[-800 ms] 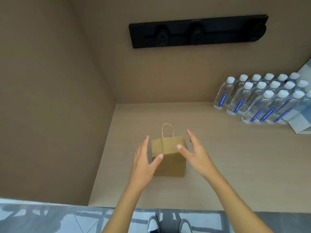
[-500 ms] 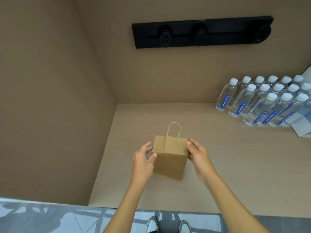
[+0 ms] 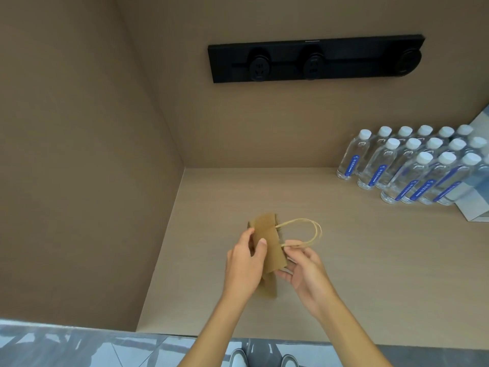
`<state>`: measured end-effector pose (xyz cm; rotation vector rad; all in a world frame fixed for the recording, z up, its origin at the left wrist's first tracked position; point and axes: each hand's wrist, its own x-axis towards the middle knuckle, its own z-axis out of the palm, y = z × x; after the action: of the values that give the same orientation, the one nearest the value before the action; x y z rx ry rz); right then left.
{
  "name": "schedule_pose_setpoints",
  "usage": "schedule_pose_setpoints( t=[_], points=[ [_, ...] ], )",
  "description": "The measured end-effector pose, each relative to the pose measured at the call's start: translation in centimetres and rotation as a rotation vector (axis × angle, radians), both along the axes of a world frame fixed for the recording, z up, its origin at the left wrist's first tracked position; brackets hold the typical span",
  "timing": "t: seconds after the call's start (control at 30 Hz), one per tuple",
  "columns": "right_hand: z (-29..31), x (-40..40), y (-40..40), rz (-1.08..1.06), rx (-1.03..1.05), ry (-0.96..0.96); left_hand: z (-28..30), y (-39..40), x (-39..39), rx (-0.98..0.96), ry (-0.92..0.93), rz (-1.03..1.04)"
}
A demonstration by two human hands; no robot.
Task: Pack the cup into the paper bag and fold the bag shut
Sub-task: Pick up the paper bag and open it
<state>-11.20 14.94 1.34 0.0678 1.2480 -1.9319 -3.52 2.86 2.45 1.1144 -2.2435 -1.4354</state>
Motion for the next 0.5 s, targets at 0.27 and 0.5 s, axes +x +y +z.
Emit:
schedule_pose_setpoints(
  t=[0.27,0.5],
  points=[
    [1.1,0.8,0.5,0.151,0.083,0.378,1.7,0.4,-0.4,0.105,-0.134,-0.076],
    [1.0,0.7,0.9,0.133,0.070,0.273,2.8,-0.5,-0.1,0.376,-0.012,-0.050]
  ],
)
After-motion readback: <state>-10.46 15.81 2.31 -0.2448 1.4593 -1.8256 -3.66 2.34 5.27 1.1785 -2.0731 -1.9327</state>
